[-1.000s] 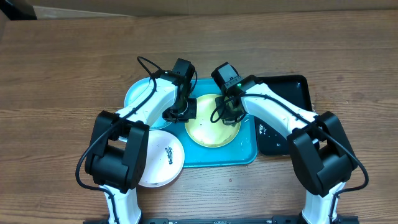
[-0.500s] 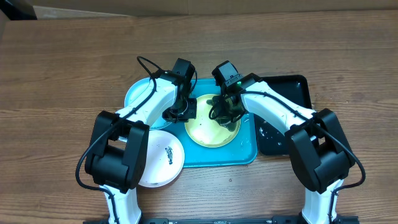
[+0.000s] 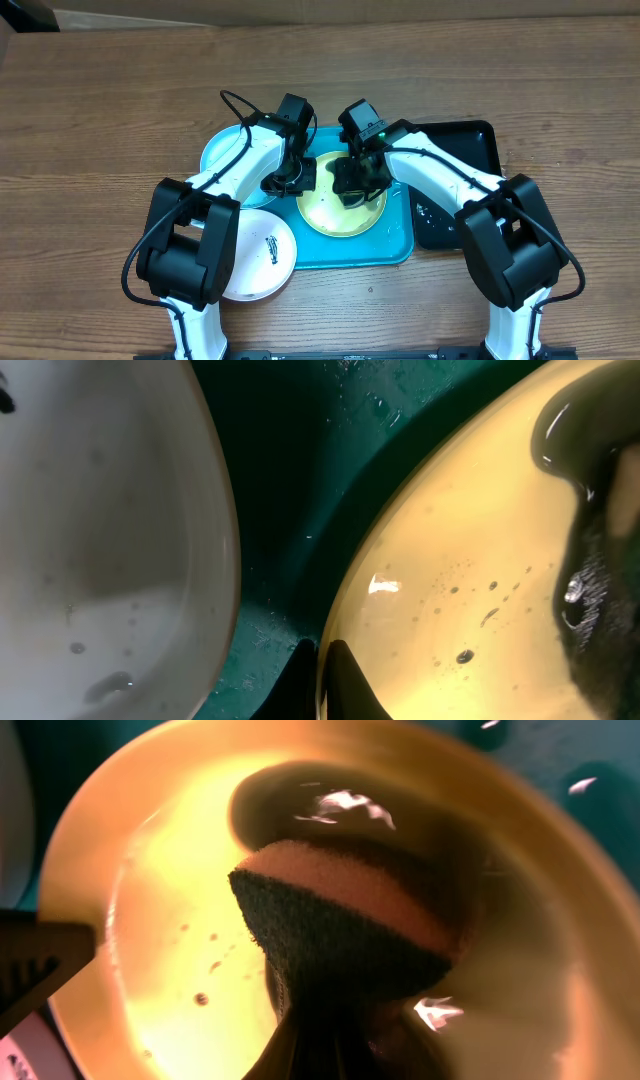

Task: Clean dirty plates on tray and stack at the side
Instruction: 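Scrub the yellow plate with the sponge while the left gripper holds it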

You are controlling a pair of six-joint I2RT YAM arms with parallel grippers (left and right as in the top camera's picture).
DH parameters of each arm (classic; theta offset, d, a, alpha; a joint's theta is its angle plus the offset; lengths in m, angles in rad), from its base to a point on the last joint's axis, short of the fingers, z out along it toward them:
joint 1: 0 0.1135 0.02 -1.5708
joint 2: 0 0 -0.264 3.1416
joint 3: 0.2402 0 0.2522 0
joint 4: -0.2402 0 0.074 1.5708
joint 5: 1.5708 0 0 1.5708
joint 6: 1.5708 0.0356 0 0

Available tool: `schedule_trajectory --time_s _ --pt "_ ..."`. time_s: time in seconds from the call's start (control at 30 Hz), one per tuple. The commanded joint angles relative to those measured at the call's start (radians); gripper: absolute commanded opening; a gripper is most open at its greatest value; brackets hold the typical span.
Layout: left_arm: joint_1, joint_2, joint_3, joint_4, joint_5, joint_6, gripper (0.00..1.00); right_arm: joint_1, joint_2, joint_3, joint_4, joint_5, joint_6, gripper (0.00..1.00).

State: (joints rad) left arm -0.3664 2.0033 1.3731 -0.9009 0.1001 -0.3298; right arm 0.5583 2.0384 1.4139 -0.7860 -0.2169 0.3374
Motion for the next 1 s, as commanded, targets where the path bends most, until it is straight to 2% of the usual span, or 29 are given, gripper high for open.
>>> schedule_trajectory --time_s 0.0,0.23,0.4,0.7,0.97 --pt "-0.008 0.021 -0.009 0.009 0.009 0.011 0.04 0.051 0.039 -0.006 0.004 -0.074 0.018 0.04" --pt "-0.008 0.021 -0.009 0.008 0.009 0.011 0.04 0.109 0.039 -0.021 0.018 -0.077 0.11 0.04" --pt "-0.008 0.021 -0.009 0.008 0.009 0.011 0.04 0.115 0.039 -0.021 0.044 -0.109 0.109 0.04" --pt "-0.008 0.021 -0.009 0.007 0.009 0.012 0.04 0.042 0.039 -0.022 0.149 -0.182 0.17 0.04" --pt "-0.008 0.021 -0.009 0.008 0.009 0.012 0.04 0.022 0.039 -0.022 0.214 -0.157 0.21 0.04"
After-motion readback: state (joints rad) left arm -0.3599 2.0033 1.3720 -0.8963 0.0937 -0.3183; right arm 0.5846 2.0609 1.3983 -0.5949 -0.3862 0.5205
